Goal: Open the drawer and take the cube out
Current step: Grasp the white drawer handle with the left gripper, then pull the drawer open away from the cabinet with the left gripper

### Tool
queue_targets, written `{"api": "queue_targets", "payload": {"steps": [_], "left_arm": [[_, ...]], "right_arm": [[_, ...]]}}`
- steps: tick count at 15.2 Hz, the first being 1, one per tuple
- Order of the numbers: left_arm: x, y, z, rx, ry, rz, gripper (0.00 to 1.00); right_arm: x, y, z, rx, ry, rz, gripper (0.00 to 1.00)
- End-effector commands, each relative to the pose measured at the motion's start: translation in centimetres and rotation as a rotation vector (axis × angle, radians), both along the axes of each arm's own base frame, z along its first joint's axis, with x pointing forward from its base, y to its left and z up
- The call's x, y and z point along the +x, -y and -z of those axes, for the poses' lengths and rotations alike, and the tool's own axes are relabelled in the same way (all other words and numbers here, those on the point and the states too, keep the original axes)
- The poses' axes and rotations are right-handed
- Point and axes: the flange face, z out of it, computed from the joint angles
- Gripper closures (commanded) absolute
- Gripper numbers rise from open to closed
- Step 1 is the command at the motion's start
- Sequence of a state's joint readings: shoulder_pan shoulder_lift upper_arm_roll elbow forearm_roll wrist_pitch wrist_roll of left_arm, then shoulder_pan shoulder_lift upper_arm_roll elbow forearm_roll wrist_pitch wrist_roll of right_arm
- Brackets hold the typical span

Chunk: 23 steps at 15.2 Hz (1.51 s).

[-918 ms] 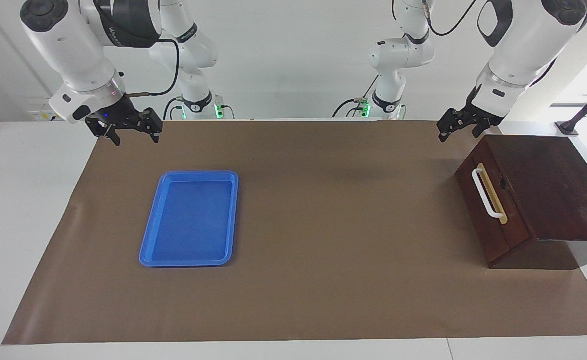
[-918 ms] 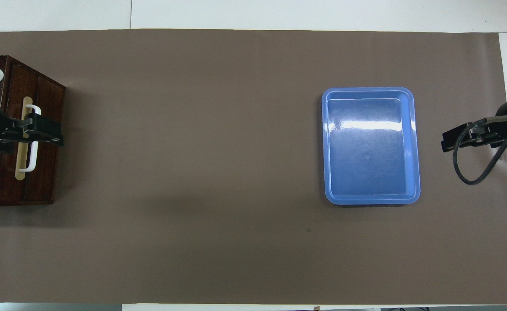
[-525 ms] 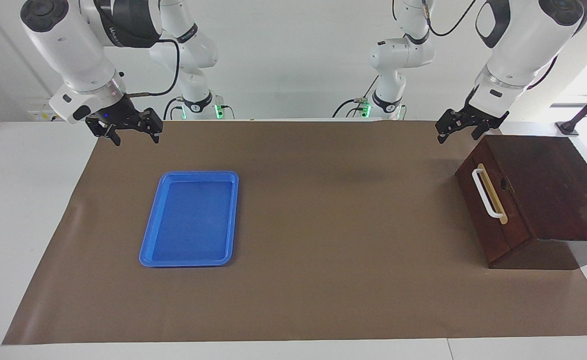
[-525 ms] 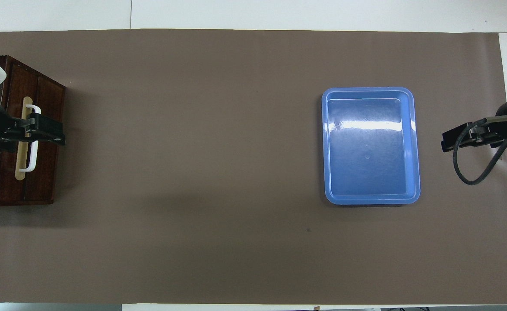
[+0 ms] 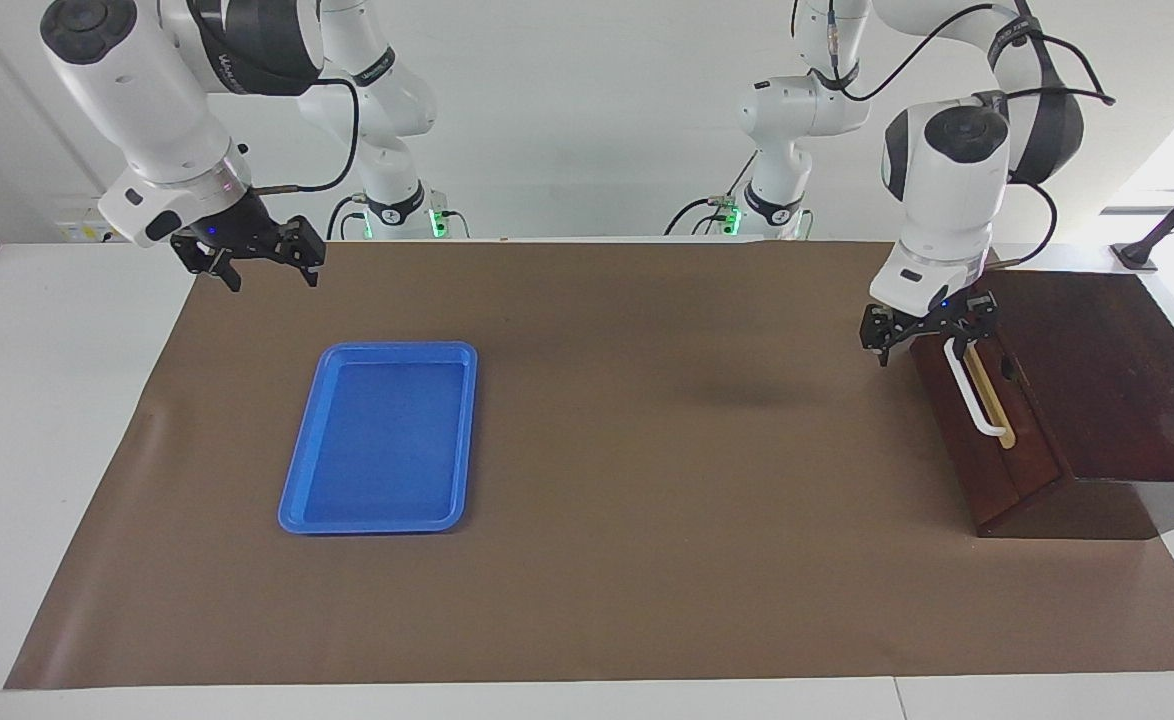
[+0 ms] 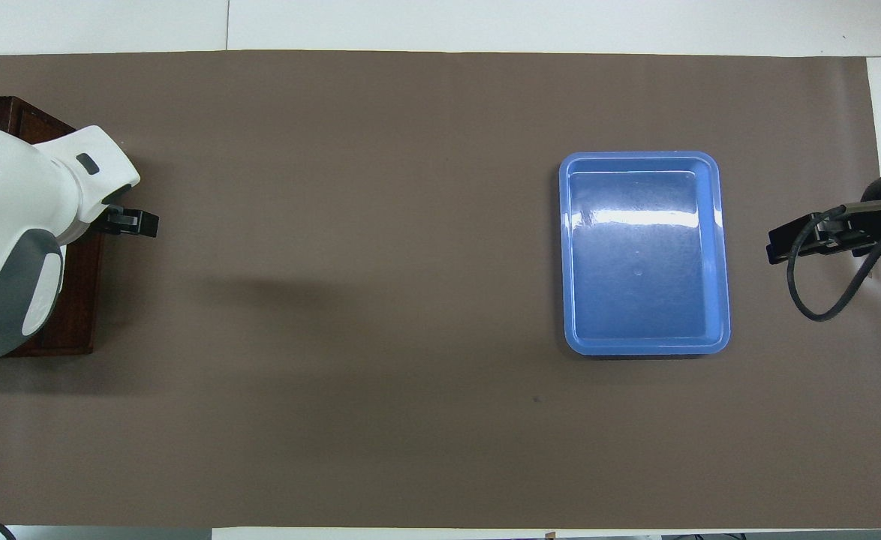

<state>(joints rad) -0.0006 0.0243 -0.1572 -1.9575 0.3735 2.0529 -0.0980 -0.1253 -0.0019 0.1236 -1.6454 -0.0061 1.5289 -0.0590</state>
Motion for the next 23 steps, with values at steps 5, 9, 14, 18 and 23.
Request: {"api": "queue_targets", "payload": {"steps": [5, 9, 14, 18, 23], "left_arm": [[0.2, -5.4, 6.0, 0.024, 0.005, -0.005, 0.0], [-0.2, -5.9, 6.7, 0.023, -0.001, -0.01, 0.0], [-1.3, -6.3, 8.9, 0.003, 0.006, 0.003, 0.0], [-1.1, -4.2, 9.1, -0.006, 0.022, 0.022, 0.0], [-0.8, -5.0, 8.9, 0.028, 0.026, 0.038, 0.0]], "right_arm": [[-0.5, 0.3, -0.2, 0.01, -0.005, 0.024, 0.0], [-0.5, 0.4, -0.1, 0.011, -0.007, 0.021, 0.0], [-0.6, 0.2, -0.2, 0.012, -0.005, 0.017, 0.0], [-0.7, 0.1, -0.1, 0.014, -0.011, 0.014, 0.0], [-0.8, -0.1, -0.1, 0.013, -0.013, 0.011, 0.0]]}}
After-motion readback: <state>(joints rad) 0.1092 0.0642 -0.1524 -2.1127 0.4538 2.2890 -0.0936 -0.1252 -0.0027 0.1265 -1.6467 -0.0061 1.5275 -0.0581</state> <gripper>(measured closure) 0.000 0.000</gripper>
